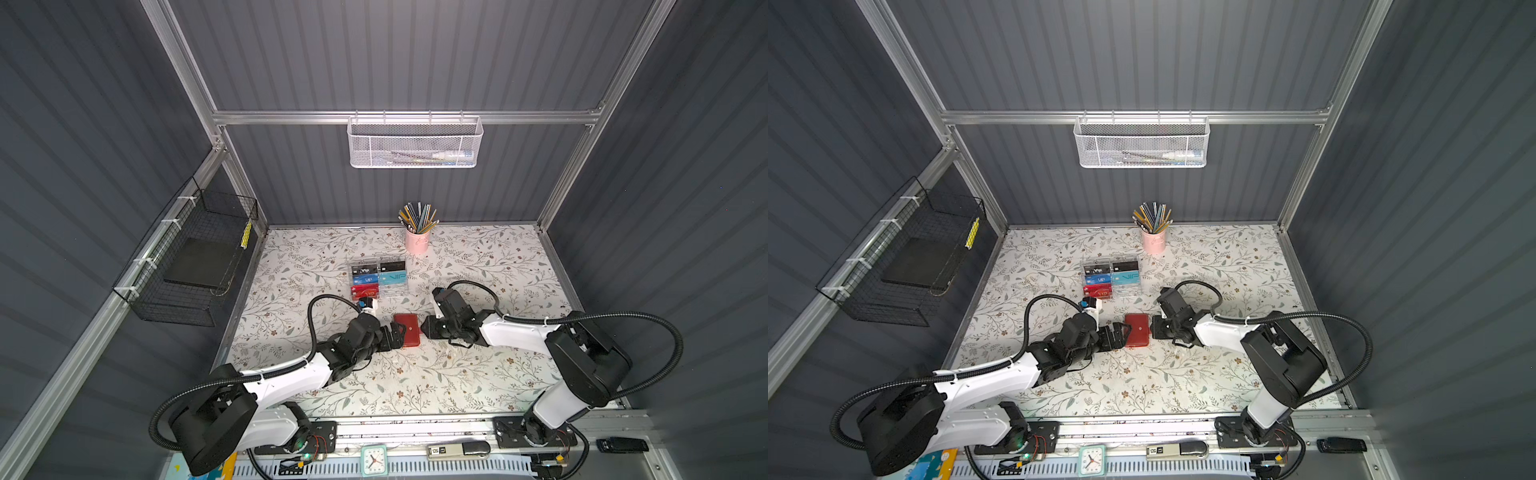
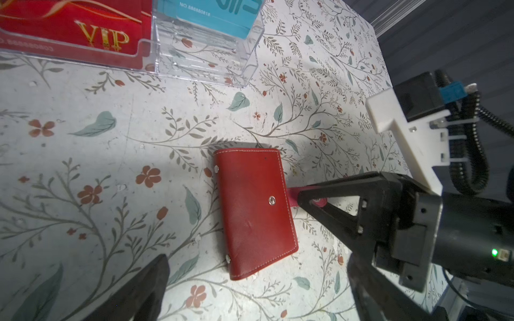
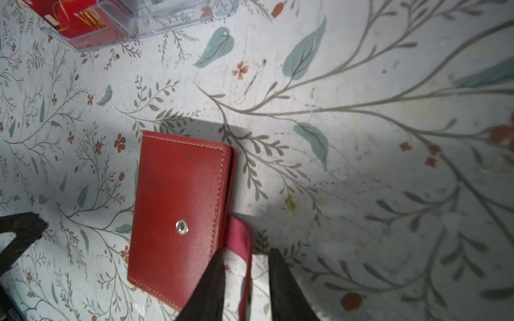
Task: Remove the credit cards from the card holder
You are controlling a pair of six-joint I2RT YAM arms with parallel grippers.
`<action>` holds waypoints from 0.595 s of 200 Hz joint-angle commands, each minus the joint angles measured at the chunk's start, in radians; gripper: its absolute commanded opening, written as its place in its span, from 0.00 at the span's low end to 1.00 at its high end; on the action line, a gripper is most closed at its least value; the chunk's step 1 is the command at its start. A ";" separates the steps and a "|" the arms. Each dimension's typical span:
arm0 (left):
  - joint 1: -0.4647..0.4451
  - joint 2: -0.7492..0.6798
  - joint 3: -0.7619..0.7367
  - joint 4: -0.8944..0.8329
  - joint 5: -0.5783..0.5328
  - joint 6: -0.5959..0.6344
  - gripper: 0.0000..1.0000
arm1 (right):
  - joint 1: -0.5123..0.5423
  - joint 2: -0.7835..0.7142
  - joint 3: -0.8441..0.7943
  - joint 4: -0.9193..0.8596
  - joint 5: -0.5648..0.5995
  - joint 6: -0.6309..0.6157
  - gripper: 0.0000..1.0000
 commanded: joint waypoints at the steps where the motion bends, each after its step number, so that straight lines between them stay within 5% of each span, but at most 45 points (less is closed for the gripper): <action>1: -0.007 -0.039 -0.020 -0.015 0.003 -0.011 1.00 | 0.014 0.030 0.047 -0.037 0.044 -0.001 0.30; 62: -0.006 -0.056 -0.020 -0.039 0.027 -0.014 1.00 | 0.018 0.071 0.041 -0.014 0.049 0.008 0.17; 92: -0.006 -0.070 -0.026 -0.046 0.022 -0.012 1.00 | 0.019 0.057 0.042 -0.008 0.031 0.010 0.00; 119: -0.005 -0.073 -0.032 -0.043 0.025 -0.015 1.00 | 0.020 0.007 0.055 -0.041 0.030 0.008 0.00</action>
